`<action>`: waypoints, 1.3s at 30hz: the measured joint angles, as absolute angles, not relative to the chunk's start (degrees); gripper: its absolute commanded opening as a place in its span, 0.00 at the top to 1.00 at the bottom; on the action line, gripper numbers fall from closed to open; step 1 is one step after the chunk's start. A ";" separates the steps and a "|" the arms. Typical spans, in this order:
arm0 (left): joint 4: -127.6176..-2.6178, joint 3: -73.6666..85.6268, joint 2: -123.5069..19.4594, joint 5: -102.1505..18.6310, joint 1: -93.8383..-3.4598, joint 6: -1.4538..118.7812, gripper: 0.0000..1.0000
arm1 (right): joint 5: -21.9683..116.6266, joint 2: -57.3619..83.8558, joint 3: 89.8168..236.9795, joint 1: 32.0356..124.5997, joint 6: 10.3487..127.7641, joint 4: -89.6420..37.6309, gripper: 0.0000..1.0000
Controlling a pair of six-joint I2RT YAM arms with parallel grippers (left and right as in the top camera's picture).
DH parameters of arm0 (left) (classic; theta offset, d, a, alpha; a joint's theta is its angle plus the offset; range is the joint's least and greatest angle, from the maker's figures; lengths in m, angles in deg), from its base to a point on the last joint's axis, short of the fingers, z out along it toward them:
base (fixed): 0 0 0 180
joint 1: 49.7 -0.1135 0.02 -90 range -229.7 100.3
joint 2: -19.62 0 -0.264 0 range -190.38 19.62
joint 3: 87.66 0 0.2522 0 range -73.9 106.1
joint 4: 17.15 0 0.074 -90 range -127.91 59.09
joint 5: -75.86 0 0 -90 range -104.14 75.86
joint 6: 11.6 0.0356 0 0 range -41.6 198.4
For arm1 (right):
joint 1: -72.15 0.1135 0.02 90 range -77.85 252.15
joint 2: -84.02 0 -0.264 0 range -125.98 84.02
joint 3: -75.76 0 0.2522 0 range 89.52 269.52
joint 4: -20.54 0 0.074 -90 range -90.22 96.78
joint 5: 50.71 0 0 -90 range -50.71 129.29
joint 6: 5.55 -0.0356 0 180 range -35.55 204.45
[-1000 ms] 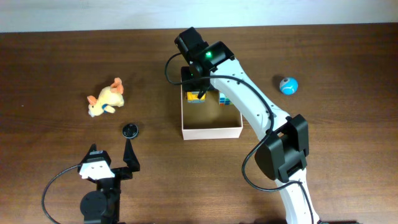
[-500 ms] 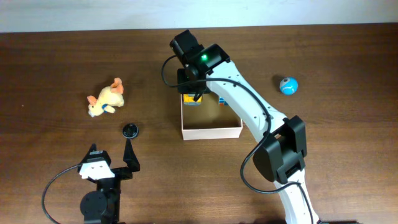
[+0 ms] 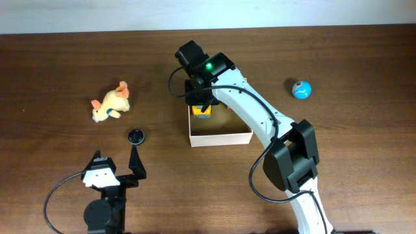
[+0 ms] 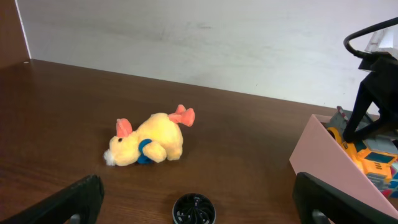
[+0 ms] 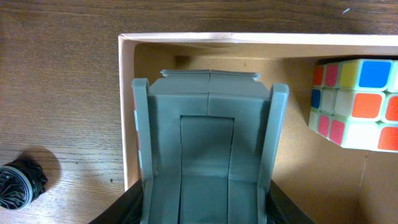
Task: Pack container
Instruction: 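Carry the truck left over the box with the right gripper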
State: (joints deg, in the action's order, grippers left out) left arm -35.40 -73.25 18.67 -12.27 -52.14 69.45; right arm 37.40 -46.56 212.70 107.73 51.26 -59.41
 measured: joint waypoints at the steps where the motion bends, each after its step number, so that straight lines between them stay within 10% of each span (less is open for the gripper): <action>1: -35.40 -73.25 18.67 -12.27 -52.14 69.45 0.01 | 37.37 -46.54 212.67 107.73 51.22 -59.30 0.58; 39: -35.40 -73.25 18.67 -12.27 -52.14 69.45 0.01 | 37.37 -47.94 212.67 107.73 51.26 -56.73 0.57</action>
State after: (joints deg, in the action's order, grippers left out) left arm -35.40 -73.25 18.67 -12.27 -52.14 69.45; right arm 37.37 -47.94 212.67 107.73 51.26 -56.73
